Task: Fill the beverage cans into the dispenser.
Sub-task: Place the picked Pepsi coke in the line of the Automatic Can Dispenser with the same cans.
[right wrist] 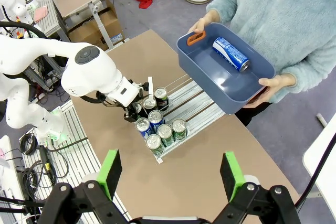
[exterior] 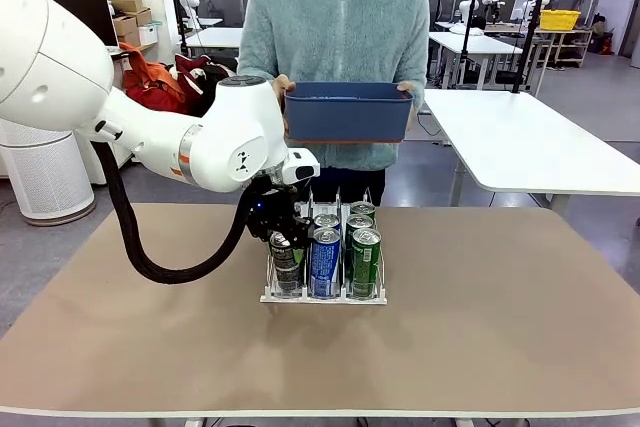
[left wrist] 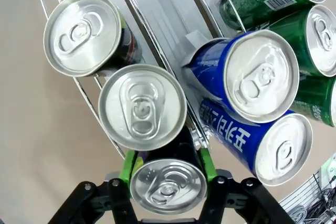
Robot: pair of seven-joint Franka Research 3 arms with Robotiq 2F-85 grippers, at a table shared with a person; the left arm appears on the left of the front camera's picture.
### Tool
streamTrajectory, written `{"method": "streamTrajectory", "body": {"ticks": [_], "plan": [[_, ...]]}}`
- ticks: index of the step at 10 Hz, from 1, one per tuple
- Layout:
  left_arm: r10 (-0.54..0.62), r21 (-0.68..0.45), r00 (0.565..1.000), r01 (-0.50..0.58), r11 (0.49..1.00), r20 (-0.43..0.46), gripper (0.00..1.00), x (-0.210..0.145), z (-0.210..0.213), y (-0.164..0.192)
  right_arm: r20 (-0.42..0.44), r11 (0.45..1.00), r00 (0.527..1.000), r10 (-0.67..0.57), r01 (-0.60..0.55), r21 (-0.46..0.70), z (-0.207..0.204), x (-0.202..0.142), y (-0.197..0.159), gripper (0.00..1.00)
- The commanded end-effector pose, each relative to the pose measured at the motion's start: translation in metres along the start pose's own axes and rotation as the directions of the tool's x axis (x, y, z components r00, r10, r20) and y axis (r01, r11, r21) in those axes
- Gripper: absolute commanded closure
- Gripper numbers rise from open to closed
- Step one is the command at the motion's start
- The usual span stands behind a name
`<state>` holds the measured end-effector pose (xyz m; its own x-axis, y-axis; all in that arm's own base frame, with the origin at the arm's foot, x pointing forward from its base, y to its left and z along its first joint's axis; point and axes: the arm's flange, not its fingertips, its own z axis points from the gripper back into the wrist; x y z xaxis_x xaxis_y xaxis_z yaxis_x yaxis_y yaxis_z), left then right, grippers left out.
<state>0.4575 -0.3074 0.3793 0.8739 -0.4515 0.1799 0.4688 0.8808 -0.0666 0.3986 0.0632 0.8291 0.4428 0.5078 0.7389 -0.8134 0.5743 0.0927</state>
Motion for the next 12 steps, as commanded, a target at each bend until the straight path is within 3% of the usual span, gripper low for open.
{"method": "streamTrajectory", "body": {"ticks": [1, 5, 6, 7, 8, 9, 10, 12], "plan": [[0.017, 0.012, 1.000, -0.017, 1.000, 0.006, 0.42, 0.001, 0.001, 0.004, -0.006, 1.000, 1.000, -0.001, 0.001, 0.005, 0.001, 0.000, 0.000, 0.00], [-0.035, -0.013, 0.999, 0.035, 0.999, 0.010, 0.42, -0.003, 0.000, -0.002, -0.006, 1.000, 1.000, -0.001, 0.001, 0.005, 0.001, 0.000, 0.000, 0.00], [-0.038, -0.023, 0.999, 0.038, 0.999, 0.014, 0.22, -0.005, 0.004, -0.002, -0.006, 1.000, 1.000, -0.001, 0.001, 0.005, 0.001, 0.000, 0.000, 0.00], [-0.032, -0.026, 0.999, 0.032, 0.999, 0.017, 0.22, -0.007, 0.008, -0.002, -0.006, 1.000, 1.000, -0.001, 0.001, 0.005, 0.001, 0.000, 0.000, 0.00], [-0.024, -0.023, 0.999, 0.024, 0.999, 0.026, 0.02, -0.010, 0.012, -0.003, -0.006, 1.000, 1.000, -0.001, 0.001, 0.005, 0.001, 0.000, 0.000, 0.00], [-0.018, -0.019, 0.999, 0.018, 1.000, 0.028, 0.19, -0.012, 0.017, -0.004, -0.006, 1.000, 1.000, -0.001, 0.001, 0.005, 0.001, 0.000, 0.000, 0.00], [-0.020, -0.016, 0.999, 0.021, 1.000, 0.031, 0.00, -0.015, 0.023, -0.005, -0.006, 1.000, 1.000, -0.001, 0.001, 0.005, 0.001, 0.000, 0.000, 0.00], [-0.009, -0.012, 0.999, 0.009, 1.000, 0.040, 0.00, -0.021, 0.033, -0.012, -0.006, 1.000, 1.000, -0.001, 0.001, 0.005, 0.001, 0.000, 0.000, 0.00]]}}
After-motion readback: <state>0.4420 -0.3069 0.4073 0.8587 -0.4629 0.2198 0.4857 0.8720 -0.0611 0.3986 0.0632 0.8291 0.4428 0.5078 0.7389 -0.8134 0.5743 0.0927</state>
